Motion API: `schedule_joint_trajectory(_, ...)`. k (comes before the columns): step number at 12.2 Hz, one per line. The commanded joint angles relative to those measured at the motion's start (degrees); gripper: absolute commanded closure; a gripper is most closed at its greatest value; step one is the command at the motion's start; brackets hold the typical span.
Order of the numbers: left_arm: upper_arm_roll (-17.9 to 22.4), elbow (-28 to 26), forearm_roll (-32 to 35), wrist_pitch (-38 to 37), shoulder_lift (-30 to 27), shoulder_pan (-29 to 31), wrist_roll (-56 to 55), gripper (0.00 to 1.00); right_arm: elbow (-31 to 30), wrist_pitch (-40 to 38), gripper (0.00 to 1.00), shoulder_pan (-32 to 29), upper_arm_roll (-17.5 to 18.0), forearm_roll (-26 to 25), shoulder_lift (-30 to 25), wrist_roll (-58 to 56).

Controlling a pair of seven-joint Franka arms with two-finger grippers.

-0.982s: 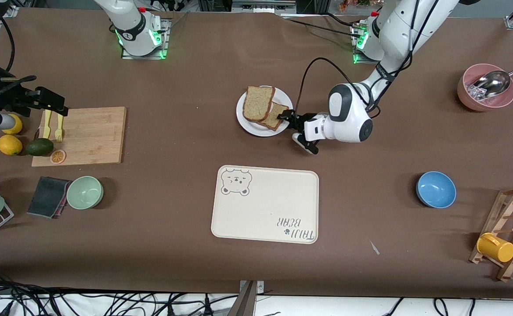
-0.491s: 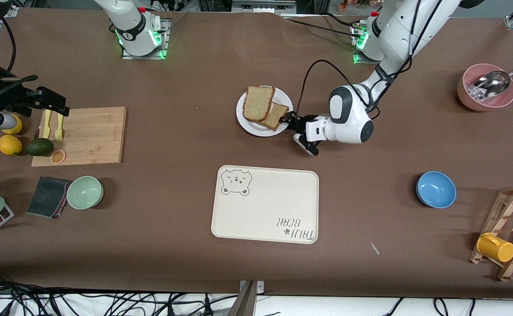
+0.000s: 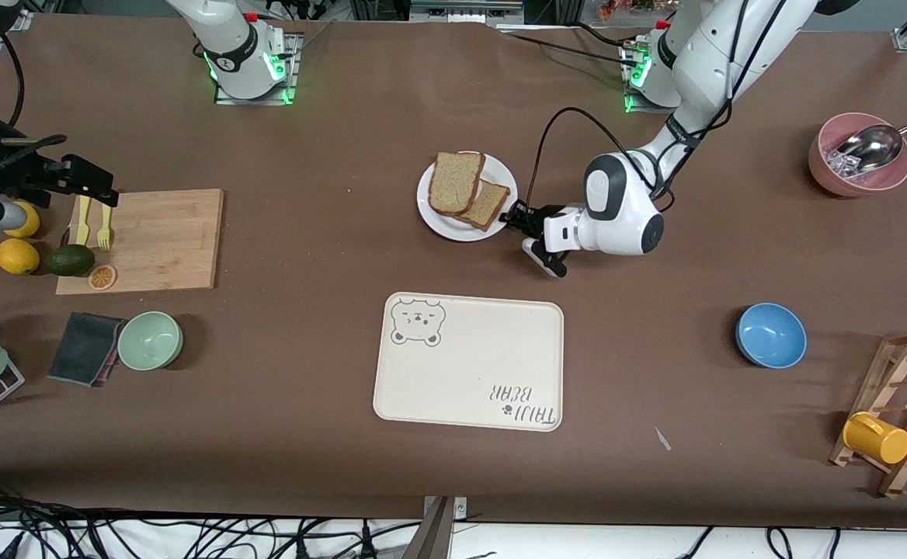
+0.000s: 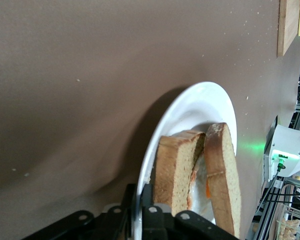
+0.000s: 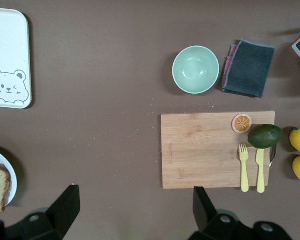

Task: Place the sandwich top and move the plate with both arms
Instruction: 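Grasp the white plate rim with the left gripper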

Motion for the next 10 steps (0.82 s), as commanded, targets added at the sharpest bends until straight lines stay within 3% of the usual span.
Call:
schedule_joint_trajectory(1, -0.31, -0.58, -2.28, 0.51, 0.47, 0.28, 1.96, 0.95, -1.1, 0.26, 0.0, 0.12, 0.23, -1.17, -1.12, -0.53)
schedule_joint_trajectory(2, -0.31, -0.58, -2.28, 0.51, 0.56, 0.37, 1.96, 1.0, -1.1, 0.35, 0.0, -0.14, 0.05, -1.08, -1.11, -0.36)
schedule_joint_trajectory(10, -0.4, 4.06, -2.28, -10.55, -1.82, 5.81, 1.78, 1.0, -0.92, 0.79, 0.0, -0.67, -0.47, -0.38, -1.11, -0.1)
